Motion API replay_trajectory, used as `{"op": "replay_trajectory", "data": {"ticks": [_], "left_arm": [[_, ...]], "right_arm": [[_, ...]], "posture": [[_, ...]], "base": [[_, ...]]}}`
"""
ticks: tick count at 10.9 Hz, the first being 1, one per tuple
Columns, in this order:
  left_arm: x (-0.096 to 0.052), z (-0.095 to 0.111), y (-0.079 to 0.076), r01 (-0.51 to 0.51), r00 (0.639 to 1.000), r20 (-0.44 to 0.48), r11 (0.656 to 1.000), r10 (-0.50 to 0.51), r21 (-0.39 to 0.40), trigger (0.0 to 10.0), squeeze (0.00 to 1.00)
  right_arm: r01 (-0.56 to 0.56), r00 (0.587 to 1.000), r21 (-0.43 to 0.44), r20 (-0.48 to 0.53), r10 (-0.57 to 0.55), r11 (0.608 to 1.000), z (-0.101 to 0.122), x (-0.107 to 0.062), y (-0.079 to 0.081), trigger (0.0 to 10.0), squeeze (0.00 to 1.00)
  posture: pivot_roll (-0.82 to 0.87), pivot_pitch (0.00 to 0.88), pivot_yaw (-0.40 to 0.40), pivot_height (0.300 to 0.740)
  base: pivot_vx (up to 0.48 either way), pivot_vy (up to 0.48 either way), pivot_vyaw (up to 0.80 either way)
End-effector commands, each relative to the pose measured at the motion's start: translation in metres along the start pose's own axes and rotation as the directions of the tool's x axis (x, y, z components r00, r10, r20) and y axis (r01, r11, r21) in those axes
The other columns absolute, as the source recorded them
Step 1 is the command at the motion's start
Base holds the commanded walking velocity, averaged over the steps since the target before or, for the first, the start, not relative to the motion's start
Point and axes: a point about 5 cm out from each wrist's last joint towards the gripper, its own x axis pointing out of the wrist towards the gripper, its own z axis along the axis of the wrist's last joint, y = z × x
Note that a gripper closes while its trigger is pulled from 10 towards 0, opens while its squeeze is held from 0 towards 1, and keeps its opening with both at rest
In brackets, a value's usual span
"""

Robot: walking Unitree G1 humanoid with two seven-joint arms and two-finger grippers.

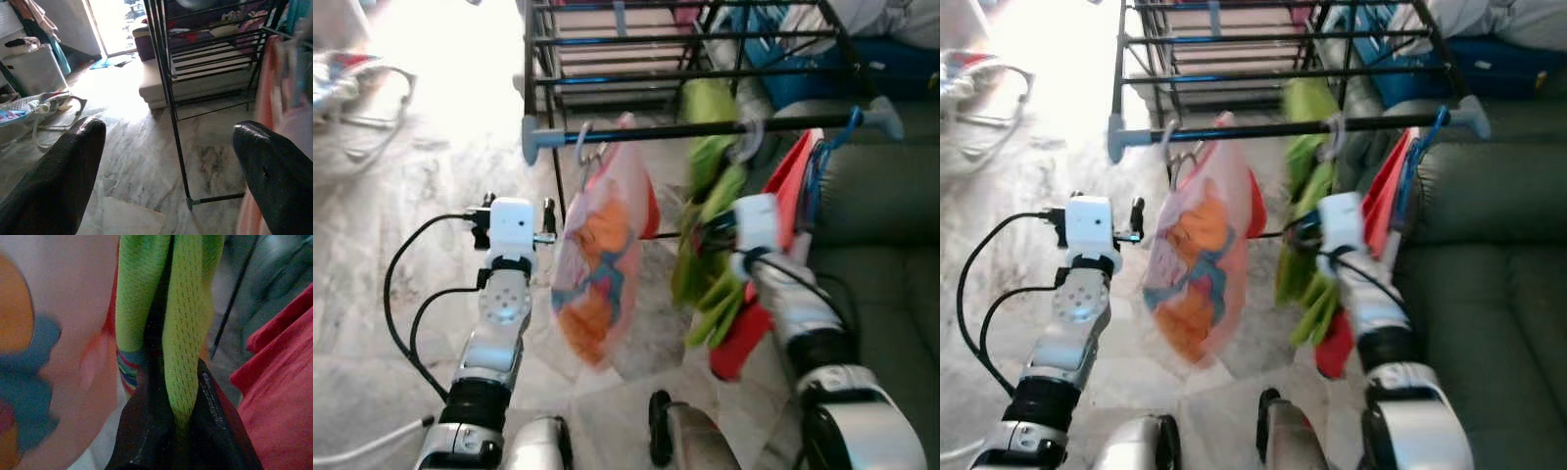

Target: Hang hanger

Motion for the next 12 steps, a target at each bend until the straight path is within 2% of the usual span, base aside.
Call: {"op": "replay_trajectory", "data": {"ticks": [1, 3, 5, 6, 7, 8, 10, 12], "left_arm": [[-0.002, -0.002, -0.003, 0.005, 1.0, -0.01, 1.0, -0.005, 0.006, 10.0, 0.0], [-0.002, -0.003, -0.004, 0.005, 1.0, -0.012, 1.0, -0.004, 0.01, 10.0, 0.0], [-0.002, -0.003, -0.003, 0.005, 1.0, -0.013, 1.0, -0.005, 0.01, 10.0, 0.0], [-0.002, -0.003, -0.003, 0.005, 1.0, -0.01, 1.0, -0.005, 0.014, 10.0, 0.0], [-0.002, -0.002, -0.003, 0.003, 1.0, -0.006, 1.0, -0.003, 0.019, 10.0, 0.0], [-0.001, -0.002, -0.003, 0.001, 1.0, -0.003, 1.0, -0.001, 0.022, 10.0, 0.0], [-0.001, -0.002, -0.003, 0.001, 1.0, -0.006, 1.0, -0.001, 0.023, 10.0, 0.0], [-0.001, -0.002, -0.004, 0.005, 1.0, -0.007, 1.0, -0.005, 0.025, 10.0, 0.0]], "right_arm": [[-0.021, 0.999, 0.001, -0.026, 0.021, 1.0, -0.001, 0.002, 0.002, 10.0, 0.0], [-0.034, 0.995, 0.095, -0.095, 0.043, 0.995, -0.013, 0.005, 0.005, 10.0, 0.0], [-0.017, 0.991, 0.138, -0.13, 0.036, 0.99, -0.018, 0.006, 0.001, 10.0, 0.0], [0.0, 0.993, 0.124, -0.114, 0.014, 0.992, -0.016, 0.007, -0.003, 10.0, 0.0], [0.021, 0.997, 0.101, -0.082, -0.013, 0.995, -0.011, 0.006, -0.006, 10.0, 0.0], [0.099, 0.995, 0.055, 0.026, -0.101, 0.994, 0.004, 0.004, -0.015, 10.0, 0.0], [0.201, 0.963, 0.084, 0.166, -0.212, 0.976, 0.024, -0.003, -0.029, 10.0, 0.0], [0.196, 0.965, 0.109, 0.156, -0.212, 0.974, 0.033, 0.001, -0.034, 10.0, 0.0]], "posture": [[-0.1, 0.182, -0.019, 0.74], [-0.1, 0.183, -0.022, 0.74], [-0.1, 0.187, -0.022, 0.74], [-0.1, 0.187, -0.022, 0.74], [-0.1, 0.187, -0.022, 0.74], [-0.1, 0.187, -0.022, 0.74], [-0.1, 0.186, -0.019, 0.74], [-0.1, 0.186, -0.019, 0.74]], "base": [[0.0, 0.0, 0.0], [0.0, 0.0, 0.0], [0.0, 0.0, 0.0], [0.0, 0.0, 0.0], [0.0, 0.0, 0.0], [0.0, 0.0, 0.0], [0.0, 0.0, 0.0], [0.0, 0.0, 0.0]]}}
